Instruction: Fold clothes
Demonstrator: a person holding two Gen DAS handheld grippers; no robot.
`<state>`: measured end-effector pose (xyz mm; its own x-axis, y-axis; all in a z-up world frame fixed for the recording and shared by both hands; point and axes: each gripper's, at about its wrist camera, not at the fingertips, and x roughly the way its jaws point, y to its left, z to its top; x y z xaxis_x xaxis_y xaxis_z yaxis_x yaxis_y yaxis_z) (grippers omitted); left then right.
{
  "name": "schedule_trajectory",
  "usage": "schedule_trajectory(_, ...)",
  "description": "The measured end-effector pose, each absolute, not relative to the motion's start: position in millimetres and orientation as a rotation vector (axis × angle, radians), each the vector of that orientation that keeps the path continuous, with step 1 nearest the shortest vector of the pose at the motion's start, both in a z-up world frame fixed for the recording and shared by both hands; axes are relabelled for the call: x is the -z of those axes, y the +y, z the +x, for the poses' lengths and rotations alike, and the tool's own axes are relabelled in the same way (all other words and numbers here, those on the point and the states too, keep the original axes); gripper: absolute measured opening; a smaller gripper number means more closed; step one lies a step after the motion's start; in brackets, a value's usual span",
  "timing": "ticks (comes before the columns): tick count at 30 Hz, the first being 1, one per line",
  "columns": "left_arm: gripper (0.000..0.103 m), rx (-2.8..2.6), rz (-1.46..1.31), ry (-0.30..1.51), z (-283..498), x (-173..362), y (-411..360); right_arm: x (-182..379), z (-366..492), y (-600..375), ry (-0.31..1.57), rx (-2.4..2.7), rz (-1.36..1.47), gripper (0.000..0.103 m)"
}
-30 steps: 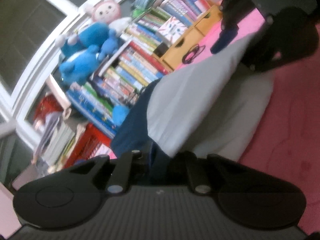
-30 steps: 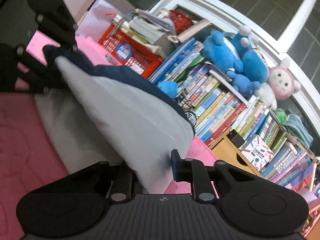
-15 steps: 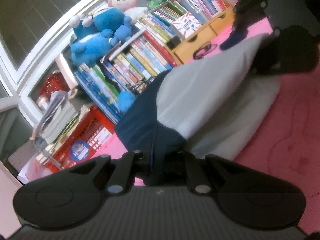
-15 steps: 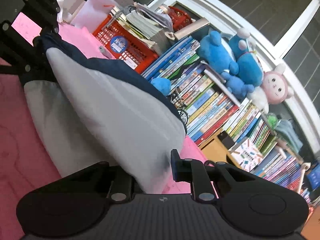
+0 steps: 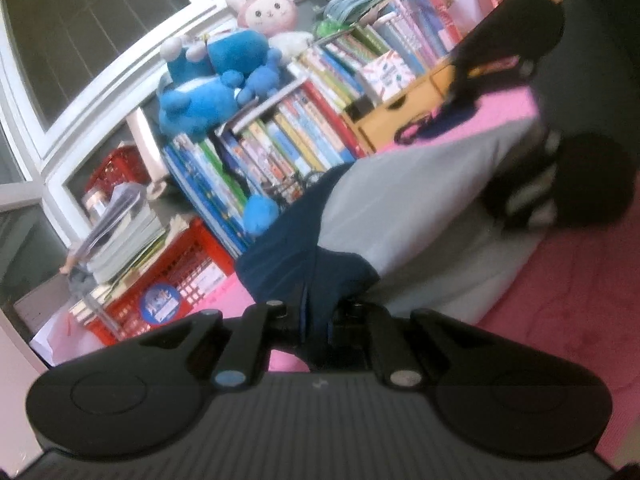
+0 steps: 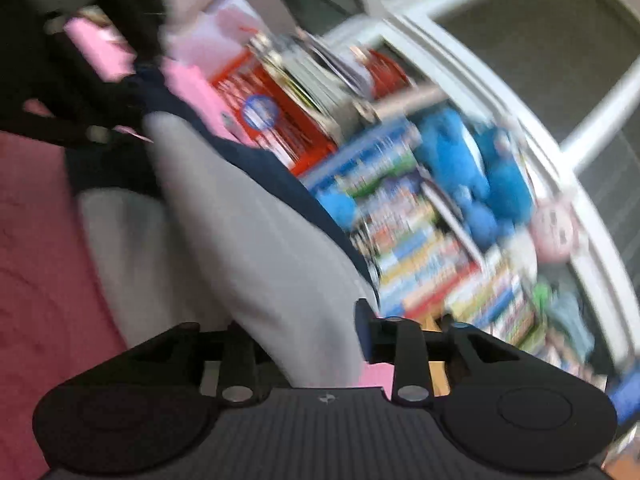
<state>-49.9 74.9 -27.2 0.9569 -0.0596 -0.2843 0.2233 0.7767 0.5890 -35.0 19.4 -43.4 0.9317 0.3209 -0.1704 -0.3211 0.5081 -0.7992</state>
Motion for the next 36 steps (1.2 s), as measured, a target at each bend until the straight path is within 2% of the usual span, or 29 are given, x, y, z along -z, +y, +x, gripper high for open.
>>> schedule_trajectory(2,0.008,0.174,0.643,0.256,-52.9,20.6,79.1,46.7,-41.9,37.3,-0.057,-0.426,-1.025,0.039)
schedule_trajectory(4,0.009,0.206,0.618,0.258,-56.7,13.5,86.8,50.6,-45.5,56.5,-0.118,-0.467,-1.09,0.044)
schedule_trajectory(8,0.009,0.302,0.486,0.31,-64.2,-2.6,114.2,57.5,-42.6,91.0,-0.218,-0.517,-1.211,0.043)
schedule_trajectory(10,0.01,0.356,0.382,0.335,-67.7,-10.9,134.3,58.9,-39.2,103.0,-0.227,-0.539,-1.249,0.025)
schedule_trajectory(13,0.015,0.408,0.156,0.376,-66.5,-22.8,173.6,57.7,-36.9,112.1,-0.19,-0.556,-1.238,0.009)
schedule_trajectory(15,0.028,0.423,-0.102,0.448,-50.0,-27.4,208.4,60.6,-38.9,111.0,-0.203,-0.546,-1.244,0.008)
schedule_trajectory(19,0.037,0.528,-0.601,0.597,3.2,-12.1,265.1,65.3,-43.9,105.9,-0.247,-0.524,-1.256,0.008)
schedule_trajectory(24,0.067,0.633,-0.811,0.656,54.3,14.8,269.6,63.6,-43.2,103.2,-0.281,-0.501,-1.261,0.008)
schedule_trajectory(27,0.07,0.658,-0.974,0.699,81.8,33.6,270.8,64.6,-40.8,103.6,-0.293,-0.498,-1.274,0.008)
schedule_trajectory(28,0.069,0.657,-1.002,0.715,89.5,38.0,269.8,64.9,-40.0,103.7,-0.296,-0.497,-1.278,0.008)
schedule_trajectory(29,0.058,0.65,-1.01,0.73,95.8,40.9,268.1,65.3,-39.3,103.7,-0.3,-0.496,-1.283,0.008)
schedule_trajectory(30,0.025,0.643,-1.019,0.745,102.2,43.8,266.3,66.1,-38.8,103.3,-0.306,-0.496,-1.288,0.008)
schedule_trajectory(31,0.016,0.632,-1.003,0.753,105.7,44.3,263.6,66.9,-38.2,102.6,-0.312,-0.494,-1.292,0.008)
schedule_trajectory(33,0.012,0.61,-0.943,0.75,107.7,41.3,257.7,68.7,-37.1,101.2,-0.326,-0.489,-1.302,0.008)
schedule_trajectory(36,0.014,0.616,-0.945,0.737,108.7,41.5,260.6,71.6,-36.4,98.0,-0.352,-0.491,-1.326,0.008)
